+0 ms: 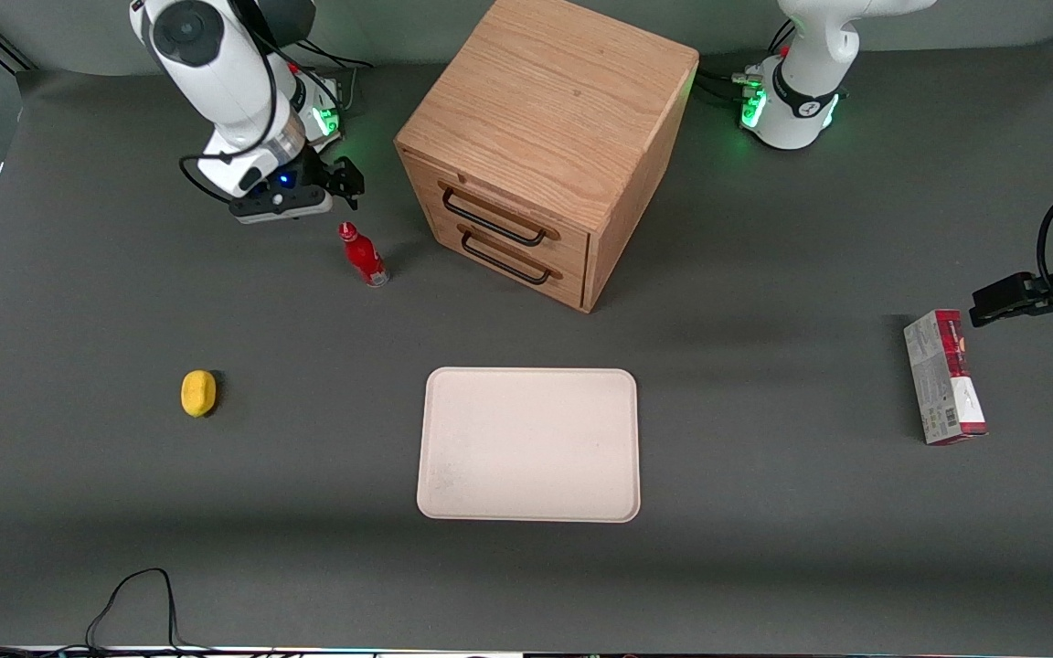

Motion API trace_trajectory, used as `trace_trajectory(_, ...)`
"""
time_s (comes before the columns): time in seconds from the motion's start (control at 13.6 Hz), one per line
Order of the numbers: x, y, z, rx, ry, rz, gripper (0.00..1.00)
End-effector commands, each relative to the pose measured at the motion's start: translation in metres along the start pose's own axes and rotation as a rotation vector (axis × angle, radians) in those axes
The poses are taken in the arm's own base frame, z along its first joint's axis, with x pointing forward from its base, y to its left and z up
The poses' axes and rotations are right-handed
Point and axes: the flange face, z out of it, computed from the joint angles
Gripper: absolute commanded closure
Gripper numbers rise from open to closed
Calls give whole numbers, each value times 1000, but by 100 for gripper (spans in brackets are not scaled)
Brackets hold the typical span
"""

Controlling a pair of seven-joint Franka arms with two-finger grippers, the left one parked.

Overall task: Place coke bottle on tray
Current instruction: 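Move the open right gripper over the red Coca-Cola bottle, then lower the right gripper around the bottle and close on it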

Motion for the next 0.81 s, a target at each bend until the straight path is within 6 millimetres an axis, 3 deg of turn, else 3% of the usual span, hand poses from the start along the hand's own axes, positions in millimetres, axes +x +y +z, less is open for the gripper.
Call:
trace_trajectory(0.0,-6,4,28,5,9,36,0)
trace_trajectory(0.29,-7,5,77,0,9,65,0)
trace_trajectory(0.73,-3,3,94,-5,5,65,0)
